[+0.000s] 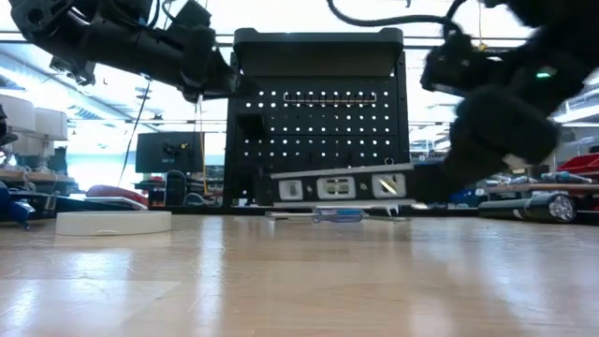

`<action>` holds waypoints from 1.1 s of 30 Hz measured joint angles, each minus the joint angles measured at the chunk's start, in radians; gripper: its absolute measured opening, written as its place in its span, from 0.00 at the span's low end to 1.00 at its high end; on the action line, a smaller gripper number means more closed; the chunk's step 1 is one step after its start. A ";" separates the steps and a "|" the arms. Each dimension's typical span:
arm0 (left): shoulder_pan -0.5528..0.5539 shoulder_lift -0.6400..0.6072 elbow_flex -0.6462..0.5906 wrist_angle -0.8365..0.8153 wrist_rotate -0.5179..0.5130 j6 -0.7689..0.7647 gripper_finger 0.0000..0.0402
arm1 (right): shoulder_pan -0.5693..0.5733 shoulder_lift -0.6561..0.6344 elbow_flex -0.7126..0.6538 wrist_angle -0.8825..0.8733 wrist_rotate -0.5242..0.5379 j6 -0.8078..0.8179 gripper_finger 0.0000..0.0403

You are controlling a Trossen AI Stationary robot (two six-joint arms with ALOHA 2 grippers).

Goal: Hang tools onto peg board
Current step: Put the spirit level onto the black pegboard

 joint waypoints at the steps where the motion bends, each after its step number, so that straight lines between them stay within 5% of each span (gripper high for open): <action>1: 0.005 -0.020 0.000 -0.015 -0.015 0.007 0.38 | -0.023 -0.012 0.000 -0.001 0.002 -0.063 0.13; 7: 0.009 -0.123 0.000 -0.104 -0.188 0.083 0.38 | -0.162 -0.061 0.000 0.056 0.126 -0.445 0.13; 12: 0.009 -0.171 0.000 -0.123 -0.310 0.114 0.38 | -0.272 -0.053 0.001 0.284 0.147 -0.869 0.13; 22: -0.032 -0.239 0.000 -0.096 -0.361 0.195 0.38 | -0.465 -0.052 0.001 0.582 0.154 -1.349 0.13; 33: -0.110 -0.277 0.000 -0.065 -0.451 0.332 0.38 | -0.541 0.046 0.032 0.865 0.121 -1.970 0.13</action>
